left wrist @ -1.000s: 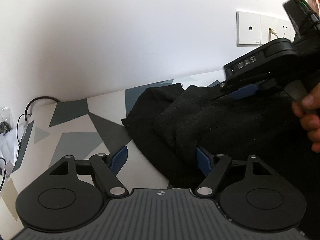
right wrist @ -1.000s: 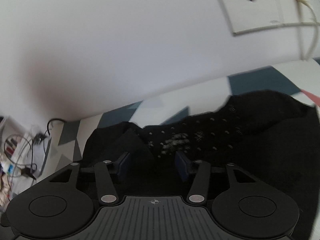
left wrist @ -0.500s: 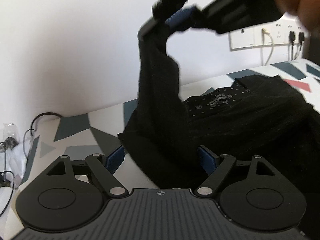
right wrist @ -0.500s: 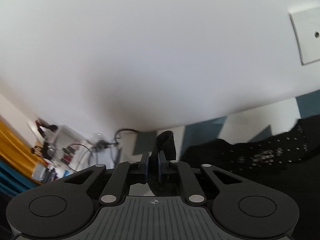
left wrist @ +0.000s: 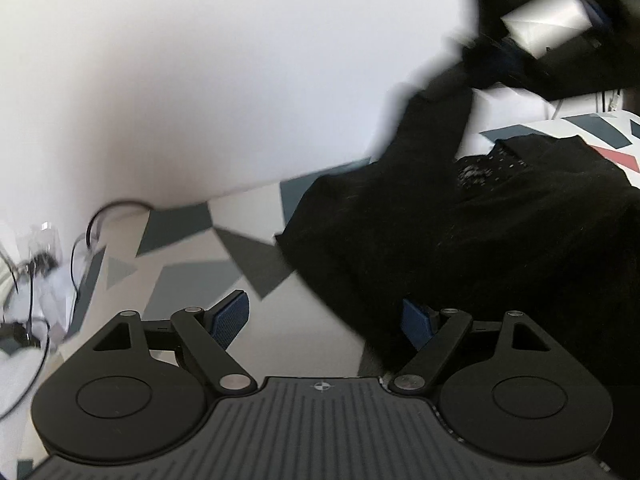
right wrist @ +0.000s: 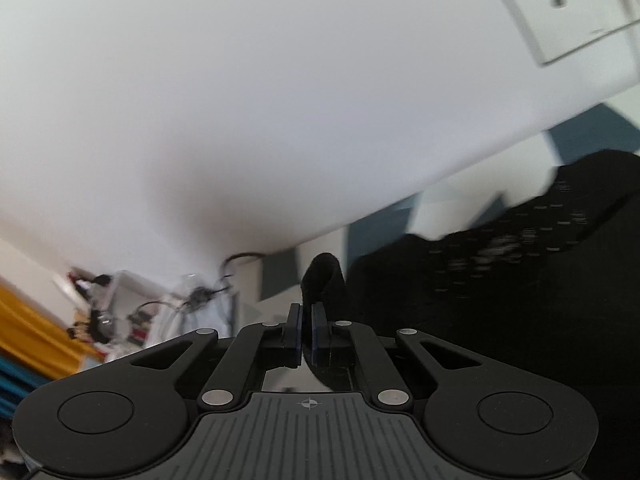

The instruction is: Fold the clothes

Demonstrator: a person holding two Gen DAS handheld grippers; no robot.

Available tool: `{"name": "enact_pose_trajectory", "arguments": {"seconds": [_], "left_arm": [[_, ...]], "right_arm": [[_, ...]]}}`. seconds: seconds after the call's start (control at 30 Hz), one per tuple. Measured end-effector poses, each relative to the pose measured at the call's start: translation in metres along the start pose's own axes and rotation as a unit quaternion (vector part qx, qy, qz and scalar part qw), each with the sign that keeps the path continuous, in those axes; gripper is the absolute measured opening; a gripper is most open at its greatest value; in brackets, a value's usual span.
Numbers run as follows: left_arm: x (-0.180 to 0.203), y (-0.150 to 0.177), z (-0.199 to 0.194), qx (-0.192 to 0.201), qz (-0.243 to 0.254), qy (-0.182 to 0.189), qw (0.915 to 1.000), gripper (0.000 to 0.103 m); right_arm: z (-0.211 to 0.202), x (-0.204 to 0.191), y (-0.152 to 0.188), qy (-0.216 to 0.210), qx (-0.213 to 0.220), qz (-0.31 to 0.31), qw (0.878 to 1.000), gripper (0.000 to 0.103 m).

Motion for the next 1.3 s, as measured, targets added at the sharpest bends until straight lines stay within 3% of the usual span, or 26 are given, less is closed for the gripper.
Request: {"name": "enact_pose_trajectory", "arguments": {"seconds": [0.13,0.2,0.23,0.33,0.5,0.6,0.67,0.77,0.97,1.07,1.3], "left_arm": [[-0.003,0.004,0.000,-0.002,-0.003,0.001,1.0000,0.082],[-0.003,0.005,-0.002,-0.001,-0.001,0.000,1.0000,0.082],[-0.003,0.006,-0.003,-0.002,-0.002,0.001,1.0000,0.082],[-0.004,0.008,-0.007,-0.009,-0.008,0.012,0.9999,0.085],[-0.002,0.022,-0.024,-0.041,-0.017,0.075,0.9961,0.086],[-0.005,0.039,-0.039,-0.077,-0.053,0.130,0.9872,0.086],[-0.005,0.050,-0.050,-0.099,-0.078,0.161,0.9789,0.086],[0.001,0.065,-0.063,-0.122,-0.090,0.179,0.9721,0.086],[0.025,0.081,-0.079,-0.148,-0.069,0.197,0.9668,0.088],[0.037,0.086,-0.095,-0.153,-0.050,0.205,0.9655,0.088],[0.063,0.114,-0.150,-0.166,-0.059,0.200,0.9639,0.088]], "right_arm": [[0.005,0.043,0.017,0.095,-0.026,-0.009,0.995,0.006],[0.004,0.062,0.020,0.153,-0.027,-0.019,0.988,0.013],[0.000,0.066,0.020,0.161,-0.019,-0.017,0.987,0.021],[-0.016,0.074,0.017,0.172,0.011,-0.008,0.985,0.024],[-0.044,0.087,0.014,0.191,0.060,0.007,0.980,0.030],[-0.060,0.096,0.012,0.202,0.089,0.017,0.975,0.037],[-0.072,0.101,0.011,0.209,0.108,0.023,0.972,0.049],[-0.114,0.128,0.026,0.246,0.139,0.056,0.957,0.052],[-0.180,0.158,0.084,0.286,0.140,0.081,0.944,0.055],[-0.203,0.152,0.117,0.300,0.140,0.041,0.943,0.064],[-0.213,0.132,0.184,0.284,0.077,-0.061,0.954,0.065]]}}
Point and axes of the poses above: each gripper's, at about its wrist camera, not at the fingertips, and z roughly the way its jaws point, x to its right, y to its underside, the point moved 10 cm from there along z, roughly the way its jaws point, and after that the axes turned 4 degrees about -x, right-handed, at the moved point
